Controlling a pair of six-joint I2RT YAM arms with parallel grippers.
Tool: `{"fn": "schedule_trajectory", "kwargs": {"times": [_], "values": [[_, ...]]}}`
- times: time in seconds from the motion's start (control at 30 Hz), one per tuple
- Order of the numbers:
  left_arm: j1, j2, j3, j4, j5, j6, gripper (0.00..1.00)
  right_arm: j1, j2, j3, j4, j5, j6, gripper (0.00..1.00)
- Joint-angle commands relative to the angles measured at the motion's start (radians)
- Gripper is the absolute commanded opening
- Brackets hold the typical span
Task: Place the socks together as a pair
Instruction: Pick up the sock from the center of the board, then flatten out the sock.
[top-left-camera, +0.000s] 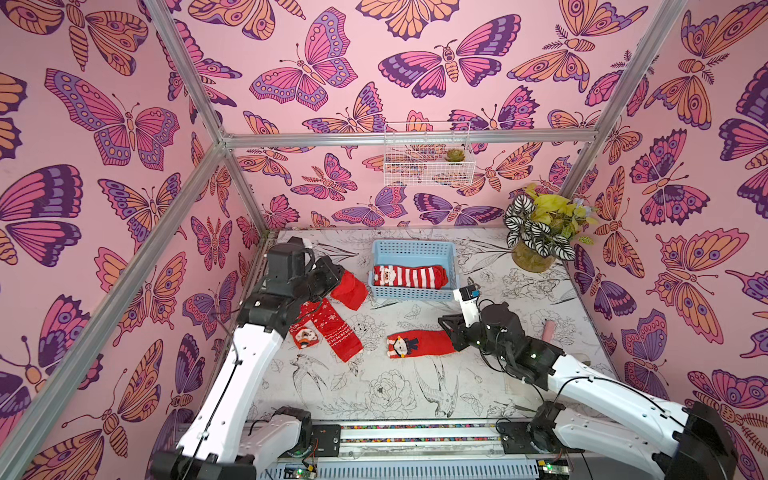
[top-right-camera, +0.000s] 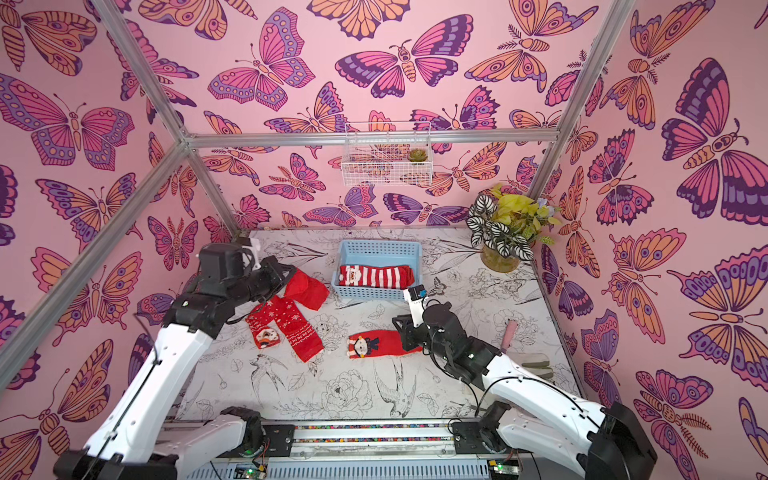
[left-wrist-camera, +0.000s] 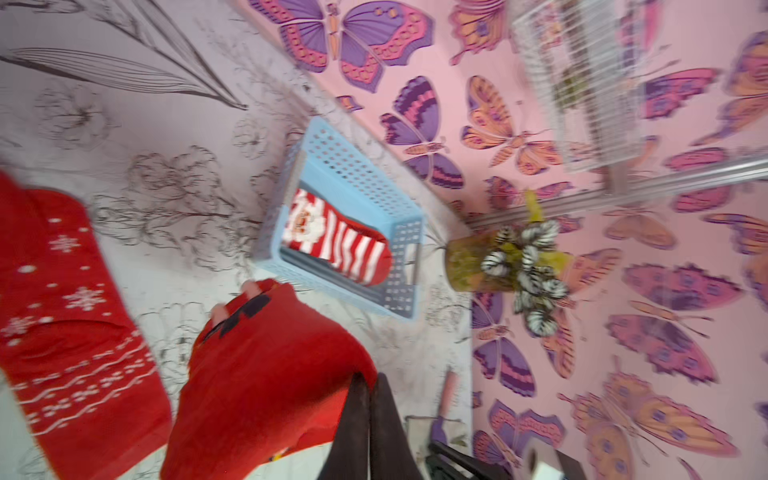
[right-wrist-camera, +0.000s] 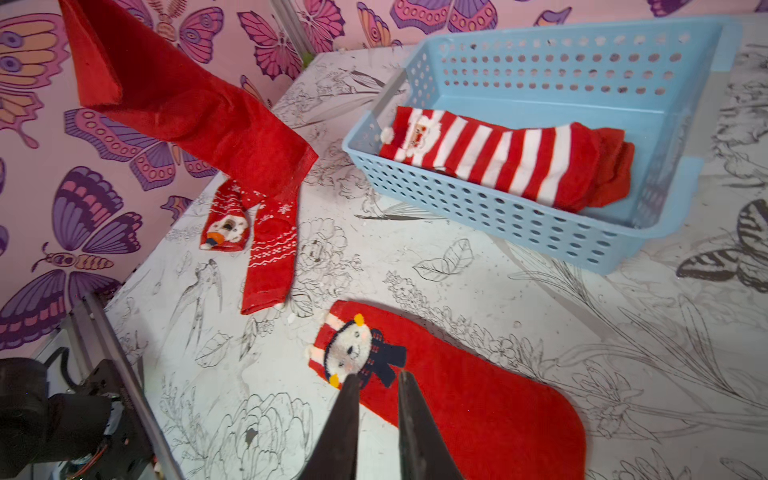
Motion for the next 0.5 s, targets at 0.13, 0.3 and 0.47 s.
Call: {"fn": "schedule_trajectory", "kwargs": {"times": [0.13,0.3,0.47], "values": [[-0.058,-0.204,-0.197,0.248,0.084,-0.301,0.01,0.14,0.065,0.146,0.028,0.097,0.011,0.34],[-0.129,-0.253,-0.253,0.272,0.026,-0.343,0.01,0.194,0.177,0.282,0.068,0.023,0.008,0.37],[-0.177,-0.233,-0.274,0.283,0.031,-0.362,0.01,0.209,0.28,0.415,0.052,-0.037,0.017,0.4]]}}
